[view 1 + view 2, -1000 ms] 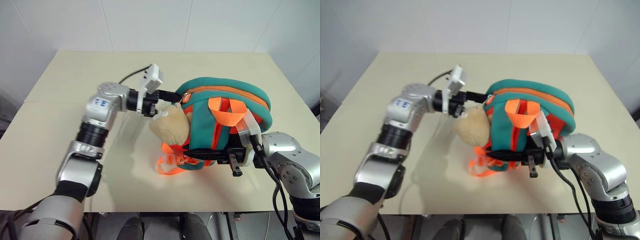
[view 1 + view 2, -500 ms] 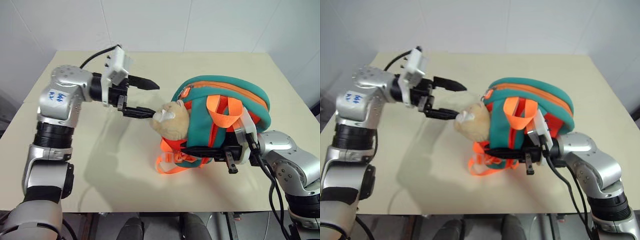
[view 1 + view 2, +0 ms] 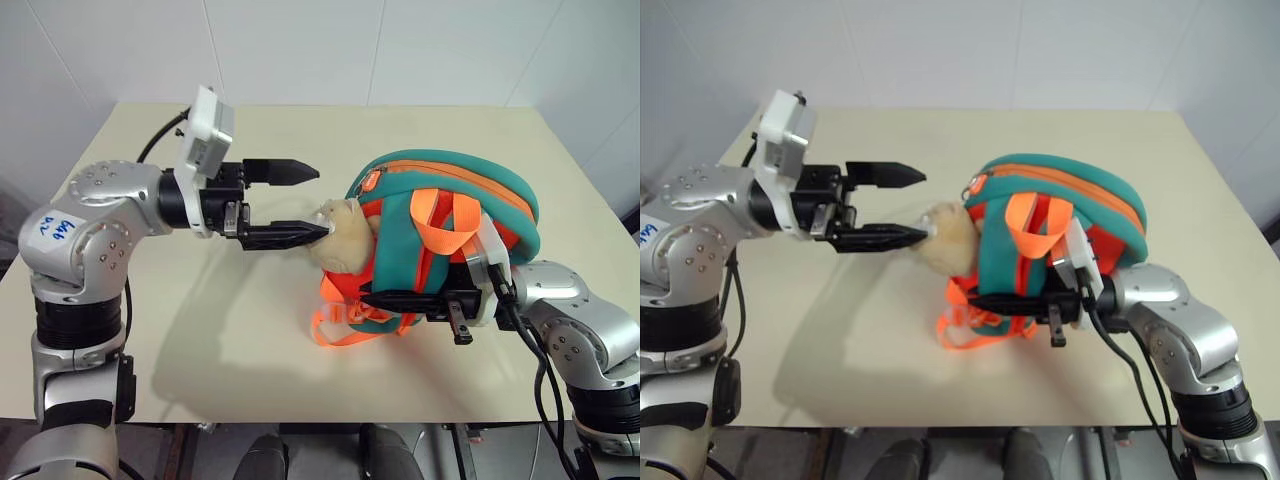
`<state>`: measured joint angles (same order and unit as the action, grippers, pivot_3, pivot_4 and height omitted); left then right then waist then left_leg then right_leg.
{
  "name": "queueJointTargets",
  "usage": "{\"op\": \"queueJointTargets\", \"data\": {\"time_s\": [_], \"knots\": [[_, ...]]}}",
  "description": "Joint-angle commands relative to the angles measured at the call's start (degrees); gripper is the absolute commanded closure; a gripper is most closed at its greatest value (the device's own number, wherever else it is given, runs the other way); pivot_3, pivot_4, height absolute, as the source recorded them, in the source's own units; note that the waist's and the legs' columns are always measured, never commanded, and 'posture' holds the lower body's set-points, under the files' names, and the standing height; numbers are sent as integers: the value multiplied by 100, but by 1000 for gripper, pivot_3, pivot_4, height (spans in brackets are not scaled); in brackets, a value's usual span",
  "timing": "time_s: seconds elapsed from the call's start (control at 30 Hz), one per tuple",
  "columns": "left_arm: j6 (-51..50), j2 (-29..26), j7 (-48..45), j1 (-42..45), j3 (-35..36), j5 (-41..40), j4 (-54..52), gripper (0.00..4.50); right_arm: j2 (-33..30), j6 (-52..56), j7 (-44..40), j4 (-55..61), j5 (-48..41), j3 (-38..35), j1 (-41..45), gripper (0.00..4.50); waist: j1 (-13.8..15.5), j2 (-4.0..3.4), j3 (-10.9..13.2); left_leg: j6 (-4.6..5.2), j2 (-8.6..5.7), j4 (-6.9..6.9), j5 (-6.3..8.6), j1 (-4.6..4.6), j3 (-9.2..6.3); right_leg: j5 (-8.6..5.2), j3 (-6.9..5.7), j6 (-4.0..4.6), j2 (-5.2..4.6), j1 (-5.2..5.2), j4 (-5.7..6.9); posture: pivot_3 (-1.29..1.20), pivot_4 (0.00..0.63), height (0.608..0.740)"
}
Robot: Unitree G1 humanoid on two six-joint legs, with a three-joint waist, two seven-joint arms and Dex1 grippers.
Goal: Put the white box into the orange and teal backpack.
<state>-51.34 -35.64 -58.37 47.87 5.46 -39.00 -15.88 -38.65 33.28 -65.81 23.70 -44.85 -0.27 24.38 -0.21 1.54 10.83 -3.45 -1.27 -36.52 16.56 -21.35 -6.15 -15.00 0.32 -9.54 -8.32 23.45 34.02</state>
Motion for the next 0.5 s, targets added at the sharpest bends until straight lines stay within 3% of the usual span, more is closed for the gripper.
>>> {"op": "queueJointTargets", "data": {"time_s": [0.03, 0.33, 0.47, 0.5], "knots": [[-162, 25, 183, -47, -158, -215, -364, 0, 37, -151, -60, 8, 0, -22, 121, 3961, -4, 0, 0, 0, 0, 0, 0, 0, 0, 0, 0, 0, 0, 0, 0, 0, 150, 740], [-330, -79, 453, 26, -948, 35, -515, 0, 89, -191, -31, -6, 71, 9, 129, 3961, 0, 0, 0, 0, 0, 1, 0, 0, 1, 0, 2, 1, 1, 0, -4, 0, 150, 740], [-472, -93, 580, 179, -1002, -8, -461, 756, 113, -192, -9, 0, 95, 5, 128, 3961, 3, 0, 0, 1, 0, 1, 0, 1, 1, 0, 2, 1, 1, -1, -4, 0, 150, 740], [-492, -89, 594, 224, -987, -30, -446, 1120, 114, -192, -8, 5, 97, -1, 120, 3961, 3, 0, 0, 1, 0, 1, 0, 1, 0, 0, 2, 1, 1, -1, -4, 0, 150, 740]]}}
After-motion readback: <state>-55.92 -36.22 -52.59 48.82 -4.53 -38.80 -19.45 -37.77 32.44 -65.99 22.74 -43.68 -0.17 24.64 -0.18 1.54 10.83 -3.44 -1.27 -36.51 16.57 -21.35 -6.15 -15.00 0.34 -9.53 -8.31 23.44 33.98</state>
